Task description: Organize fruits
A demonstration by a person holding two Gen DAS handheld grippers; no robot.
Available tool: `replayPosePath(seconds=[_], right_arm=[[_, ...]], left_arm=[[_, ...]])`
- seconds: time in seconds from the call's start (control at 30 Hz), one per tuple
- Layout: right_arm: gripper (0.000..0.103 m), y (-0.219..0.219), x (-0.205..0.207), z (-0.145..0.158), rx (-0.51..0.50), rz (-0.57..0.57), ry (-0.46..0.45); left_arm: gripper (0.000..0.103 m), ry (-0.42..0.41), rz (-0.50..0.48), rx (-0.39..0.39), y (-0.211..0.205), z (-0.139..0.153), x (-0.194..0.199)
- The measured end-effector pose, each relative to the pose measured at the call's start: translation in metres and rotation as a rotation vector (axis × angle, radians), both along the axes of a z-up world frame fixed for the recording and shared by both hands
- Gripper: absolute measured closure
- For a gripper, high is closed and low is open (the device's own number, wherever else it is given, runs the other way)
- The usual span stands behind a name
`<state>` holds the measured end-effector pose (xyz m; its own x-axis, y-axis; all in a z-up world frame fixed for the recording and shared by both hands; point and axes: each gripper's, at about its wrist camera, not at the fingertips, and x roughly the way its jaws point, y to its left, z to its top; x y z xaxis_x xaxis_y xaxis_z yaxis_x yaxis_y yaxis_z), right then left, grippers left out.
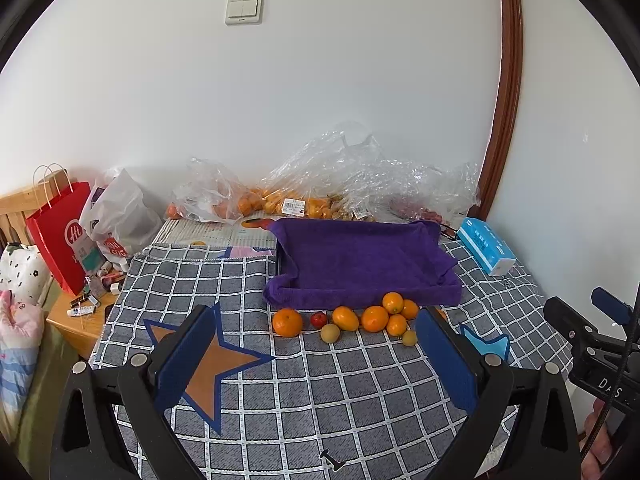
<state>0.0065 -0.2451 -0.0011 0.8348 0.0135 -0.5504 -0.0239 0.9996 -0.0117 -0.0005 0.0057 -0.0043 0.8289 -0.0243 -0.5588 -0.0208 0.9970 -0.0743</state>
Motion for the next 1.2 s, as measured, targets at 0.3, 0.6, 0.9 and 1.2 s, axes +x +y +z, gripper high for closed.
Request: replayPosePath(seconds=[0.3,0.6,0.9,1.2], right_arm=[[0.000,0.0032,0.0001,0.0013,-0.003,0.007,-0.005],[0.000,0.0033,0.0008,0.0018,-0.001,0.009,-0.004],[0.000,0.0042,0.0003,0.0028,0.000,0.013,-0.011],[0.000,0.0037,-0.0014,0.0028,0.005,0.015,-0.014]], left_arm=[[0.002,0.002,-0.001,-0.006,0.0011,0.0012,0.0010],[0.002,0.000,0.003,-0.017,0.0052,0.0035,-0.0003],[0.002,-0.005,-0.002,-0.015,0.0045,0.0045,-0.0021],[0.002,-0.005,-0.002,-0.018,0.0036,0.0042,-0.0046]])
